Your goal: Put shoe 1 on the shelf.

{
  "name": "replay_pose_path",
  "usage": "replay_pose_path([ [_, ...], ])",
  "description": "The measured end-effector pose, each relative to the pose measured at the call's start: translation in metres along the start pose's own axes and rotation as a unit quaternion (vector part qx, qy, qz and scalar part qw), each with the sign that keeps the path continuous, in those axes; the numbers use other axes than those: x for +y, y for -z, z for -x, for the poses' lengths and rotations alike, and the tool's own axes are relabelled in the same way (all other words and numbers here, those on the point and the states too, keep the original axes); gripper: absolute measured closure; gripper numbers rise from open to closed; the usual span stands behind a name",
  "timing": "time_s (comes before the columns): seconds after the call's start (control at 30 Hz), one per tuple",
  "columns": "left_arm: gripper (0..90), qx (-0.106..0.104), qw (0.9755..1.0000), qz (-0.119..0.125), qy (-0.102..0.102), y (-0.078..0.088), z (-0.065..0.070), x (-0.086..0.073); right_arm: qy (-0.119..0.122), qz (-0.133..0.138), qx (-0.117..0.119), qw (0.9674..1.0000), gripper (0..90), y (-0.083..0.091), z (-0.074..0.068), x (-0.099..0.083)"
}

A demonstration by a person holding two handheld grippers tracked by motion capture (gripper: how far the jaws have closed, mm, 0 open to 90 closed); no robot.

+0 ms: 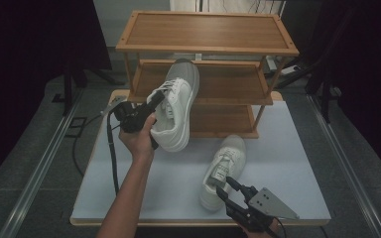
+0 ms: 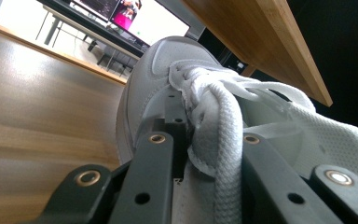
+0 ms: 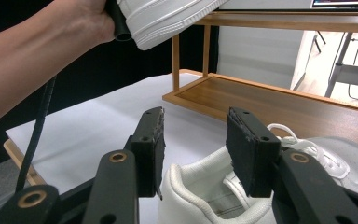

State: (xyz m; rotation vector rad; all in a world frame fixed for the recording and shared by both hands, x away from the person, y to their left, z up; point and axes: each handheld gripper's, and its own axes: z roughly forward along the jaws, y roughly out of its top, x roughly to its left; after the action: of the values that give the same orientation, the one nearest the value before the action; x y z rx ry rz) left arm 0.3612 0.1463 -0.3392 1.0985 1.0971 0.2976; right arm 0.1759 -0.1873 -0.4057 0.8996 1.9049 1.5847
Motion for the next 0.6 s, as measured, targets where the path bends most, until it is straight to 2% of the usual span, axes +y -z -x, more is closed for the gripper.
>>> replay_pose_path([
  [0.6, 81.8, 0.024, 0.9997, -0.001, -0.004, -0.030, 0.003, 0.020, 0.004, 0.000, 0.003, 1.0000, 56.3, 0.000, -0.002, 0.001],
])
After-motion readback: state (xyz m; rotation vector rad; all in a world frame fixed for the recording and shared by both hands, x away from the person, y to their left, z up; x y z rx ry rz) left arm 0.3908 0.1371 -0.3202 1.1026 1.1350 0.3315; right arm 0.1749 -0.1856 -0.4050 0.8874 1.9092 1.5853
